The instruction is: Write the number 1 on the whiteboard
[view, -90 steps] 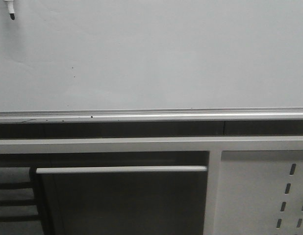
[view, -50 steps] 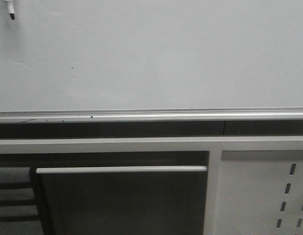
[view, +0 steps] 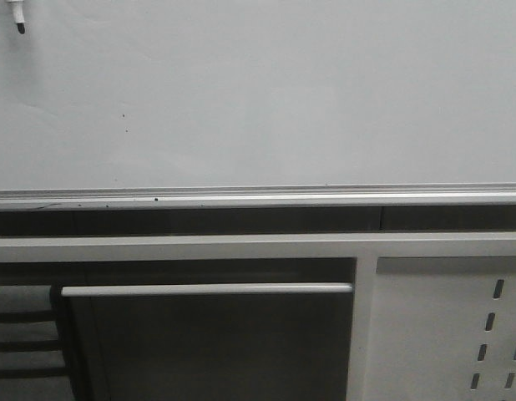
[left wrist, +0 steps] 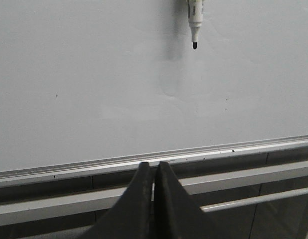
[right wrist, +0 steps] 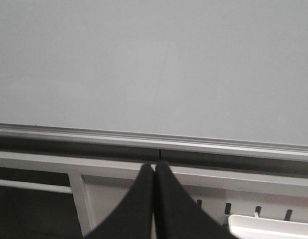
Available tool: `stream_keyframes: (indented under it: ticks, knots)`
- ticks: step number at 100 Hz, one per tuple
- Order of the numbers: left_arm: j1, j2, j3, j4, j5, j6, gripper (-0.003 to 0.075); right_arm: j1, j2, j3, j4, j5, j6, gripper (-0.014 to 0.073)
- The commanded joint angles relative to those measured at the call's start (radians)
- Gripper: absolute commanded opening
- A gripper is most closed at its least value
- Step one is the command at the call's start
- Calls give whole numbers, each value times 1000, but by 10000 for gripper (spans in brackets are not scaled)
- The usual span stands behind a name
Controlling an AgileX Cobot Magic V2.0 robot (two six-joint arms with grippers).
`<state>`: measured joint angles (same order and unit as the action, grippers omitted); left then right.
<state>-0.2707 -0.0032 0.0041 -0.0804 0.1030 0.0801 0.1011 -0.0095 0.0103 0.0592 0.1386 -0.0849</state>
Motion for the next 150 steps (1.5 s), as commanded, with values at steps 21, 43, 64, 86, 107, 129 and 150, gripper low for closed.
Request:
stream_keyframes:
  ticks: [21, 43, 64, 86, 107, 129, 150]
  knots:
    - [2, -21, 40, -306, -149, -8, -20, -4, -19, 26, 337, -154, -1, -53]
    - [2, -21, 33, -586, -165, -8, -20, -4, -19, 20, 632, -165, -1, -53]
    - [2, 15, -98, -571, -129, -8, -21, -4, 55, -109, 647, 16, -1, -41]
    - [2, 309, -370, -307, 9, -8, -20, -4, 351, -356, 530, 131, -5, -43]
    - [-6, 561, -544, -278, 136, -8, -20, -4, 565, -537, 484, 248, -85, -43]
    - [-65, 697, -601, -273, 16, 25, -7, -2, 676, -641, 488, 285, -162, 57]
    - [-132, 808, -637, -273, -76, 25, 231, -2, 716, -676, 492, 271, -167, 371]
